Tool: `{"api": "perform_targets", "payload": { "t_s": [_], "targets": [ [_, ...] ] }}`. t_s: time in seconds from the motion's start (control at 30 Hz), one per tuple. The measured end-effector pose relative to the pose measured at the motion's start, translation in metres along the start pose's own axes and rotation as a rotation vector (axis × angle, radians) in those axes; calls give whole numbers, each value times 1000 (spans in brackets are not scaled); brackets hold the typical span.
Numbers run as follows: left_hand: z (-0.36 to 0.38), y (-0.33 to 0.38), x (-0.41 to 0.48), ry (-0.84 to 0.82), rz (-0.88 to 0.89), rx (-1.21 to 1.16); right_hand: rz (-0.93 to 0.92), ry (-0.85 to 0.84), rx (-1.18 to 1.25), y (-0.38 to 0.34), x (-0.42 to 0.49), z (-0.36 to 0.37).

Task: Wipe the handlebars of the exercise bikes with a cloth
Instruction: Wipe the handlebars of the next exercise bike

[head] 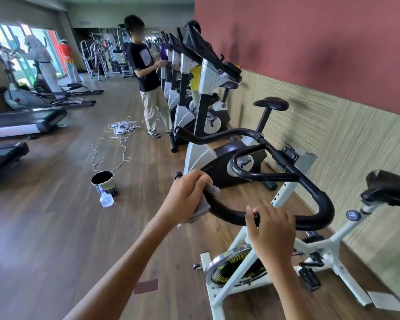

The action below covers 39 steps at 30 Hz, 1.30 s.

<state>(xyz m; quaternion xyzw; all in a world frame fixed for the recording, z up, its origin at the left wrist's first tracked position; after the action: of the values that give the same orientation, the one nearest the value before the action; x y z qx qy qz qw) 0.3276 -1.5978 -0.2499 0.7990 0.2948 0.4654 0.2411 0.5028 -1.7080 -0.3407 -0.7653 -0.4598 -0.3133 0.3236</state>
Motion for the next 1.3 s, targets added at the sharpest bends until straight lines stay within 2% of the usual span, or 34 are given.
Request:
{"api": "perform_targets", "payload": {
  "t_s": [0.07,0.1,0.23,0.3,0.4,0.53,0.6,0.8,1.0,1.3],
  "targets": [
    [-1,8,3,121,-94,-86,-67,-40,15,7,-1,-2],
    [0,15,0,188,-40,-18,-93,-60,29,10,-2,-3],
    [23,14,-29,202,503,566,-192,-100,79,20,-2,-7],
    [26,4,-31,208,604,753,-247,-113,91,26,3,-9],
    [31,8,-27,153,608,993,-263,-167,142,38,16,-11],
    [41,24,-14,-5,496,1214,-223,-188,129,50,26,-9],
    [50,27,-12,-24,483,1256,-227,-172,115,50,26,-11],
    [72,23,-37,-167,618,1202,-245,-146,135,52,21,-12],
    [28,19,-9,-105,638,1281,-287,-148,138,55,21,-8],
    [47,14,-18,-2,678,1200,-280,-128,140,55,19,-9]
  ]
}}
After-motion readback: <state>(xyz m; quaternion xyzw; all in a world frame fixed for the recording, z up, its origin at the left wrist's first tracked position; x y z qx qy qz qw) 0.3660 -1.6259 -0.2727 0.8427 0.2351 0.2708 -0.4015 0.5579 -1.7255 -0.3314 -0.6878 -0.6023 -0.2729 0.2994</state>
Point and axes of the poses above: each hand's wrist, its own x-axis towards the middle knuckle, its own z-axis out of the palm, y = z × x, the point moved 2 cm from there along x, towards the middle knuckle, and after that the axes turned 5 degrees about y, right-handed, at the moved point
